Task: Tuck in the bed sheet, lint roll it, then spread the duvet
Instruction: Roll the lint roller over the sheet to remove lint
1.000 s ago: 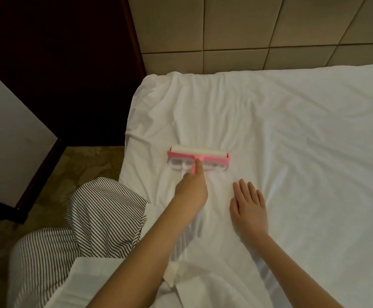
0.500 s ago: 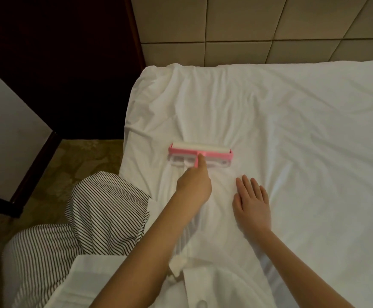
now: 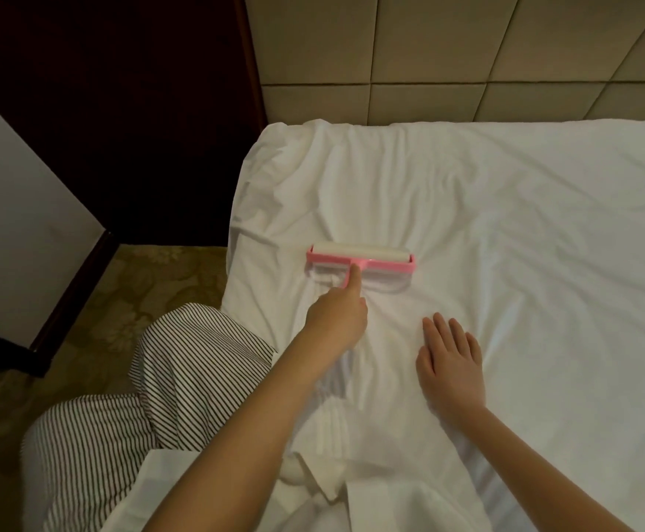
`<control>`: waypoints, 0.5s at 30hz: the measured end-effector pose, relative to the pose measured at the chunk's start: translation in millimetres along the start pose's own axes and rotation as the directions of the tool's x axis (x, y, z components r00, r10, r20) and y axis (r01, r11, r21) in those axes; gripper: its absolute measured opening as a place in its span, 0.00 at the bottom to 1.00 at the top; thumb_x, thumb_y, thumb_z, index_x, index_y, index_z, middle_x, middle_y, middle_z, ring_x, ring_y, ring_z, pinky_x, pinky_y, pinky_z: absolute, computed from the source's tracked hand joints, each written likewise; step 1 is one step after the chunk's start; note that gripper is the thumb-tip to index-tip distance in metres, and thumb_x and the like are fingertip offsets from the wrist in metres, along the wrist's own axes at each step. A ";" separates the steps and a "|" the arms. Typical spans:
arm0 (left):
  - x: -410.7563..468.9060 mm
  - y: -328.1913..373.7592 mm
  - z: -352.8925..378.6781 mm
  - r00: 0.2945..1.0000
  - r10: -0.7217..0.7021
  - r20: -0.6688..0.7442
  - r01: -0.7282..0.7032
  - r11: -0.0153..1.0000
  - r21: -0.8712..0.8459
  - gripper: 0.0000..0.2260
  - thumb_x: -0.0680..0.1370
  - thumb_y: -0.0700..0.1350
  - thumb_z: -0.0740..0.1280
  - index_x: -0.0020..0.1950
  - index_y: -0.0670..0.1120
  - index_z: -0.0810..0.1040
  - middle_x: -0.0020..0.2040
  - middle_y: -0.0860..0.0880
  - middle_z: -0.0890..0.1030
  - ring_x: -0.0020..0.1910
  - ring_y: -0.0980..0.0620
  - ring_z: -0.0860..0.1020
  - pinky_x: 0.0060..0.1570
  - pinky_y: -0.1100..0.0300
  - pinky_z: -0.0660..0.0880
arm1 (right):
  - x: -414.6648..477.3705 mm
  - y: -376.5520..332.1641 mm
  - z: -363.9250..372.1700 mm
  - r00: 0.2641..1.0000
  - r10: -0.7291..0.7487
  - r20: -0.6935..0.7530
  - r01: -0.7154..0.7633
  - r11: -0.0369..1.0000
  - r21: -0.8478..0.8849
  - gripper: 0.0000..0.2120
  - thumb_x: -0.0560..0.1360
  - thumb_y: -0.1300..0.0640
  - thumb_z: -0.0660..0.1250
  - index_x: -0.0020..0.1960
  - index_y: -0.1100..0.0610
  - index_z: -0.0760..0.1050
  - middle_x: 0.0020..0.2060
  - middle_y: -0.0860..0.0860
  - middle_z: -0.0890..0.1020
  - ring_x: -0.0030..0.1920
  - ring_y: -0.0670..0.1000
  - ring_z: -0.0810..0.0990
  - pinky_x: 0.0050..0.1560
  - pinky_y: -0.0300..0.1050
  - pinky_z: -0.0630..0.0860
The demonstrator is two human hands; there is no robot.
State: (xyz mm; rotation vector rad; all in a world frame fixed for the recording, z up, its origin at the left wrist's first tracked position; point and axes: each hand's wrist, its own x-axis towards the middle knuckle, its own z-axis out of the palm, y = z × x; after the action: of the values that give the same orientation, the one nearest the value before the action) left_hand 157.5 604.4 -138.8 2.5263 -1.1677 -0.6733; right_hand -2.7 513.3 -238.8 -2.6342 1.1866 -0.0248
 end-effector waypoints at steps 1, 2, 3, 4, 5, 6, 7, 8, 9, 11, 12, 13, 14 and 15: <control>-2.5 -3.4 -4.6 0.999 0.012 -0.035 -0.012 1.000 -0.005 0.26 0.82 0.45 0.51 0.78 0.52 0.43 0.47 0.42 0.75 0.40 0.44 0.75 0.36 0.56 0.67 | 3.6 -2.2 -1.1 1.000 -0.009 0.014 0.009 1.000 -0.009 0.40 0.68 0.44 0.28 0.77 0.53 0.52 0.77 0.50 0.52 0.76 0.52 0.47 0.73 0.47 0.41; -7.6 -8.7 -9.4 0.996 0.028 -0.090 -0.029 1.000 -0.004 0.26 0.82 0.44 0.51 0.77 0.53 0.44 0.48 0.41 0.76 0.42 0.42 0.76 0.36 0.56 0.67 | 7.8 -6.1 -2.4 0.999 -0.019 0.031 0.020 1.000 -0.018 0.41 0.67 0.44 0.27 0.77 0.53 0.51 0.77 0.50 0.51 0.76 0.53 0.46 0.73 0.47 0.40; -13.6 -15.7 -13.8 0.987 0.050 -0.153 -0.049 0.999 0.008 0.26 0.82 0.45 0.51 0.77 0.55 0.44 0.49 0.41 0.77 0.43 0.41 0.77 0.37 0.56 0.68 | 13.9 -11.3 -3.6 0.998 -0.031 0.047 0.032 0.999 -0.028 0.41 0.67 0.44 0.26 0.77 0.53 0.50 0.77 0.50 0.50 0.76 0.53 0.45 0.73 0.48 0.40; -20.4 -23.6 -18.4 0.976 0.066 -0.206 -0.064 0.998 0.014 0.26 0.82 0.46 0.51 0.77 0.57 0.42 0.50 0.41 0.77 0.43 0.41 0.77 0.38 0.55 0.70 | 21.1 -17.7 -4.5 0.997 -0.048 0.064 0.050 0.998 -0.034 0.41 0.68 0.44 0.27 0.77 0.53 0.49 0.77 0.51 0.49 0.76 0.53 0.44 0.73 0.48 0.39; -26.0 -32.9 -22.7 0.968 0.063 -0.244 -0.060 0.998 0.018 0.27 0.82 0.46 0.51 0.77 0.58 0.41 0.53 0.41 0.76 0.44 0.41 0.77 0.40 0.53 0.72 | 28.6 -25.0 -5.4 0.994 -0.066 0.086 0.069 0.997 -0.030 0.38 0.70 0.44 0.28 0.77 0.53 0.48 0.77 0.51 0.48 0.76 0.53 0.43 0.73 0.49 0.39; -29.4 -42.9 -27.3 0.960 0.042 -0.276 -0.036 0.999 0.025 0.27 0.82 0.47 0.51 0.76 0.58 0.39 0.55 0.42 0.75 0.46 0.42 0.77 0.43 0.52 0.74 | 36.7 -33.0 -6.5 0.990 -0.085 0.113 0.088 0.996 -0.024 0.34 0.73 0.44 0.32 0.77 0.52 0.48 0.77 0.51 0.47 0.76 0.53 0.42 0.73 0.49 0.39; -29.9 -54.2 -30.9 0.955 0.012 -0.296 0.003 0.999 0.051 0.28 0.82 0.46 0.52 0.76 0.57 0.39 0.57 0.42 0.75 0.46 0.43 0.77 0.44 0.50 0.75 | 44.7 -41.5 -7.4 0.984 -0.104 0.143 0.108 0.994 -0.020 0.30 0.77 0.45 0.36 0.77 0.52 0.47 0.77 0.51 0.46 0.76 0.53 0.42 0.73 0.50 0.39; -29.2 -66.1 -33.4 0.955 -0.030 -0.295 0.057 0.995 0.083 0.29 0.82 0.45 0.53 0.77 0.55 0.39 0.55 0.43 0.75 0.44 0.44 0.78 0.42 0.51 0.76 | 52.3 -50.5 -7.0 0.977 -0.128 0.169 0.133 0.991 -0.016 0.27 0.80 0.46 0.41 0.77 0.51 0.47 0.77 0.52 0.46 0.76 0.54 0.42 0.73 0.50 0.39; -27.7 -78.1 -35.4 0.960 -0.092 -0.265 0.122 0.988 0.098 0.29 0.82 0.44 0.53 0.77 0.54 0.40 0.50 0.44 0.76 0.41 0.46 0.77 0.37 0.52 0.75 | 58.6 -60.0 -6.1 0.970 -0.158 0.184 0.162 0.987 -0.004 0.25 0.81 0.47 0.45 0.77 0.51 0.48 0.77 0.52 0.46 0.76 0.54 0.42 0.73 0.50 0.39; -25.3 -99.5 -40.9 0.966 -0.196 -0.170 0.210 0.975 0.071 0.28 0.82 0.44 0.53 0.77 0.54 0.41 0.39 0.46 0.76 0.31 0.51 0.74 0.27 0.58 0.68 | 66.5 -81.5 -4.5 0.952 -0.223 0.212 0.222 0.975 0.026 0.25 0.81 0.48 0.49 0.77 0.50 0.50 0.77 0.52 0.47 0.76 0.54 0.43 0.73 0.50 0.41; -24.0 -107.1 -43.7 0.968 -0.207 -0.144 0.215 0.976 0.043 0.27 0.82 0.44 0.52 0.77 0.55 0.41 0.36 0.47 0.75 0.29 0.51 0.72 0.25 0.60 0.66 | 69.1 -91.9 -1.9 0.941 -0.258 0.219 0.255 0.966 0.043 0.25 0.81 0.47 0.50 0.77 0.50 0.51 0.77 0.52 0.47 0.76 0.54 0.43 0.73 0.50 0.41; -22.0 -113.7 -47.4 0.971 -0.200 -0.134 0.202 0.979 0.003 0.26 0.83 0.45 0.51 0.77 0.57 0.42 0.36 0.46 0.76 0.28 0.51 0.72 0.24 0.60 0.65 | 71.8 -104.0 0.8 0.929 -0.293 0.228 0.288 0.956 0.054 0.25 0.81 0.47 0.51 0.76 0.50 0.52 0.77 0.52 0.48 0.76 0.55 0.44 0.73 0.50 0.41; -20.0 -119.2 -52.3 0.973 -0.192 -0.130 0.184 0.980 -0.071 0.26 0.83 0.45 0.52 0.77 0.57 0.44 0.36 0.45 0.77 0.29 0.51 0.72 0.25 0.60 0.66 | 74.6 -117.1 3.4 0.918 -0.319 0.236 0.314 0.948 0.057 0.25 0.81 0.46 0.51 0.76 0.50 0.52 0.77 0.52 0.49 0.76 0.55 0.44 0.73 0.51 0.42; -18.4 -123.8 -56.1 0.975 -0.182 -0.127 0.161 0.974 -0.160 0.25 0.83 0.44 0.52 0.77 0.57 0.47 0.37 0.43 0.77 0.29 0.51 0.72 0.26 0.60 0.66 | 77.0 -130.0 6.1 0.909 -0.333 0.249 0.330 0.942 0.053 0.26 0.81 0.46 0.52 0.76 0.51 0.53 0.77 0.52 0.50 0.76 0.55 0.46 0.73 0.51 0.43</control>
State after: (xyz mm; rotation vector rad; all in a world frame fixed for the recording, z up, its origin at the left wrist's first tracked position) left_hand 255.6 700.3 -138.8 2.5198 -0.8268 -0.5872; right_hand 145.0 540.4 -220.9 -2.6967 0.6463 0.2391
